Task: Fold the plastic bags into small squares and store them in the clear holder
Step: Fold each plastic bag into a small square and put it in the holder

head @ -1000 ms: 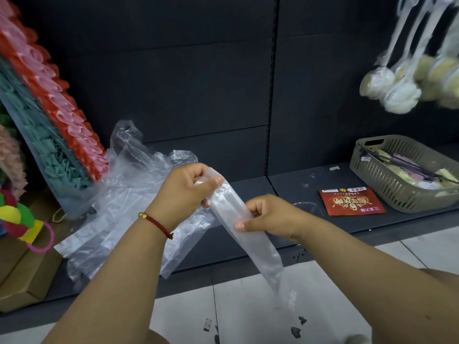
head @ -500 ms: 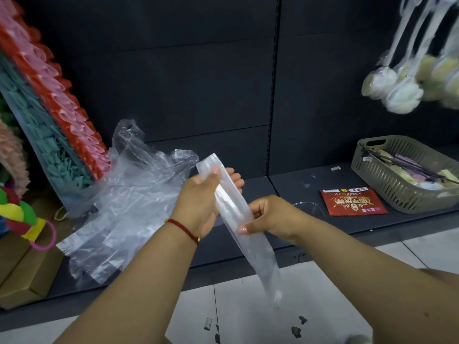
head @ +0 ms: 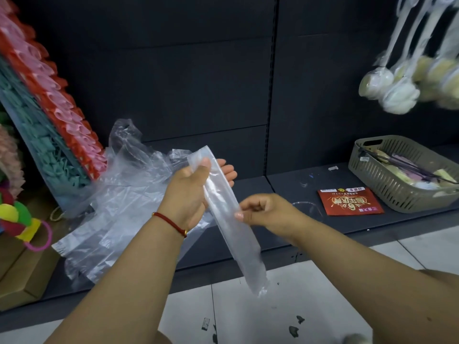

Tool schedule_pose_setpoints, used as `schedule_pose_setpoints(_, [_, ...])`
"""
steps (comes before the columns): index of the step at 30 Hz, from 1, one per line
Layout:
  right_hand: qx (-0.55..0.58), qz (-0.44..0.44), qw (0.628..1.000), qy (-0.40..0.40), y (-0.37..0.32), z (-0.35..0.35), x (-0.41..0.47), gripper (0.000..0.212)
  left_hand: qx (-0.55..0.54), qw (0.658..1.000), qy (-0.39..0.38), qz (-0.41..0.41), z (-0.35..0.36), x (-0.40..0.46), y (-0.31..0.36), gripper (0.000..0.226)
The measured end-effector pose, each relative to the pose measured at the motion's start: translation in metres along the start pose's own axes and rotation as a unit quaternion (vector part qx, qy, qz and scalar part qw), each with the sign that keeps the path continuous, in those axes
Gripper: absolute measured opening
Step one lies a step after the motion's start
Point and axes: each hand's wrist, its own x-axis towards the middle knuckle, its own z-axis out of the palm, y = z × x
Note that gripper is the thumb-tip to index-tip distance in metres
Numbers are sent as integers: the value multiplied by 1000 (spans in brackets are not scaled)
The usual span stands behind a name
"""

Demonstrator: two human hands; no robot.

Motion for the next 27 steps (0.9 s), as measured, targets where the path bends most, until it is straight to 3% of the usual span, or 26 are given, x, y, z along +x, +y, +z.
schedule_pose_setpoints(2, [32, -17, 998, 43, -2, 1, 2, 5, 1, 1000, -11, -1, 3, 1, 0, 32])
schedule_pose_setpoints(5, [83, -16, 992, 90, 0, 0, 7, 12, -43, 998, -8, -34, 4, 3, -1, 41])
schedule_pose_setpoints(7, [120, -13, 986, 115, 1, -1, 10, 12, -1, 997, -15, -79, 7, 0, -8, 46])
schedule_pose_setpoints(10, [142, -11, 980, 141, 0, -3, 10, 17, 116, 983, -30, -137, 15, -8, -23, 22])
schedule_pose_setpoints(12, [143, -11, 976, 164, -1, -4, 11, 16, 153, 980, 8, -131, 18, -7, -30, 15])
schedule_pose_setpoints(14, [149, -7, 972, 179, -1, -3, 11, 17, 167, 978, 39, -121, 20, -6, -31, 23])
schedule_pose_setpoints(16, [162, 7, 972, 168, 0, -2, 12, 19, 172, 977, 45, -120, 21, -6, -31, 31])
schedule_pose_setpoints(21, [162, 15, 974, 157, -2, -3, 10, 15, 129, 982, 58, -128, 23, -7, -33, 15])
schedule_pose_setpoints(27, [152, 9, 973, 171, -7, -6, 7, 12, 103, 988, 53, -103, 23, -8, -34, 20])
